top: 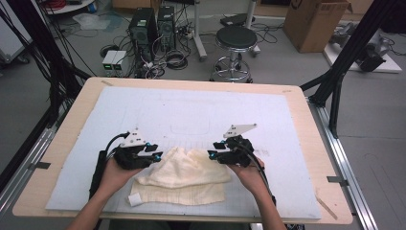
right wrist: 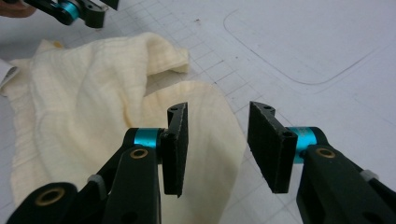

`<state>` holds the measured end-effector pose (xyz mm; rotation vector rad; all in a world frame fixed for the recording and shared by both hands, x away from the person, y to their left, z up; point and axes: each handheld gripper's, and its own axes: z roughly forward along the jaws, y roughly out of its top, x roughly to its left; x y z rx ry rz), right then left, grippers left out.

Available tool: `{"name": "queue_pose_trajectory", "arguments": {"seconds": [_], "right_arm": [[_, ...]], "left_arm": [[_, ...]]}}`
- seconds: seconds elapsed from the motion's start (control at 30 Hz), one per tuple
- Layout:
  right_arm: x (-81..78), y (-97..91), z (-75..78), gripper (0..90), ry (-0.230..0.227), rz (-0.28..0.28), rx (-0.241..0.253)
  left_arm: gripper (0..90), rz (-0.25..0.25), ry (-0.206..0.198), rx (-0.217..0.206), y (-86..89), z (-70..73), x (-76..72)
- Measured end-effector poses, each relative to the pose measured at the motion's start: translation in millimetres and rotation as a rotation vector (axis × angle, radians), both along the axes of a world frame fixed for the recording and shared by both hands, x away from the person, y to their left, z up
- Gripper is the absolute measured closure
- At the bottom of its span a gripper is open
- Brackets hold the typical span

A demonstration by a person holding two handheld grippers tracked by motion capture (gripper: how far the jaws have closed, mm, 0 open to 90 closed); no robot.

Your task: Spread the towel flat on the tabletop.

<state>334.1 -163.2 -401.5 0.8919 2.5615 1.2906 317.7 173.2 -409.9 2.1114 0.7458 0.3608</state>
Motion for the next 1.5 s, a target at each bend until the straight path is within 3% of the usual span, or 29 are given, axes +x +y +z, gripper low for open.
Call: {"name": "queue_pose_trajectory", "arguments": {"seconds": [0.2, 0.3, 0.4, 0.5, 0.57, 0.63, 0.8, 0.97, 1.03, 1.1, 1.17, 1.2, 1.27, 1.33, 1.4, 1.43, 1.5], "right_arm": [[16.1, 12.0, -18.0, 59.3, 0.061, 0.011, -0.019], [19.9, 17.8, -27.0, 62.4, 0.084, 0.028, -0.068], [20.6, 19.4, -32.3, 75.1, 0.116, 0.043, -0.102], [17.6, 17.5, -30.1, 83.7, 0.096, 0.037, -0.11], [15.1, 14.1, -24.8, 84.6, 0.071, 0.015, -0.111], [11.4, 3.4, -14.5, 84.9, 0.025, -0.03, -0.089], [7.0, -15.1, -2.8, 85.0, -0.022, -0.096, -0.055], [-0.9, -27.2, -2.1, 84.4, -0.024, -0.13, -0.069], [-4.6, -26.7, -8.5, 80.0, 0.018, -0.093, -0.058], [-4.7, -23.0, -16.0, 70.6, 0.103, -0.008, -0.029], [-9.7, -20.7, -14.3, 69.5, 0.072, 0.003, -0.039], [-10.4, -22.8, -11.6, 69.4, 0.058, -0.006, -0.016], [-8.1, -28.7, -5.9, 68.8, 0.048, -0.036, 0.021], [-3.0, -33.8, -2.3, 68.6, 0.04, -0.073, 0.02], [2.8, -36.5, -2.6, 68.8, 0.041, -0.101, 0.024], [5.7, -36.8, -4.1, 69.0, 0.048, -0.116, 0.017], [12.3, -35.7, -10.2, 68.8, 0.062, -0.139, -0.01]], "left_arm": [[63.2, -0.02, 0.054, 0.053, -20.0, -17.1, 18.0], [63.0, -0.029, 0.103, 0.075, -23.0, -26.2, 23.7], [69.6, -0.027, 0.09, 0.083, -23.2, -26.2, 23.0], [83.8, -0.038, 0.082, 0.098, -24.5, -25.5, 20.9], [85.9, -0.025, 0.066, 0.111, -25.2, -24.5, 19.4], [86.5, 0.001, 0.059, 0.114, -21.3, -21.4, 19.6], [86.8, 0.085, 0.022, 0.071, -1.0, -11.0, 18.4], [86.9, 0.119, 0.038, 0.058, 20.9, -10.0, 12.9], [86.8, 0.115, 0.046, 0.07, 27.3, -11.9, 9.2], [86.8, 0.118, 0.06, 0.065, 32.7, -14.7, 6.3], [86.7, 0.123, 0.069, 0.063, 37.9, -16.4, 5.1], [86.7, 0.124, 0.073, 0.06, 40.5, -16.7, 5.5], [86.4, 0.128, 0.081, 0.048, 43.8, -16.5, 6.3], [84.2, 0.145, 0.077, 0.021, 44.9, -15.3, 7.1], [74.7, 0.166, 0.075, 0.005, 44.4, -15.0, 8.6], [67.1, 0.176, 0.081, 0.006, 43.4, -15.3, 9.6], [60.7, 0.186, 0.095, 0.014, 41.7, -16.6, 11.2]]}}
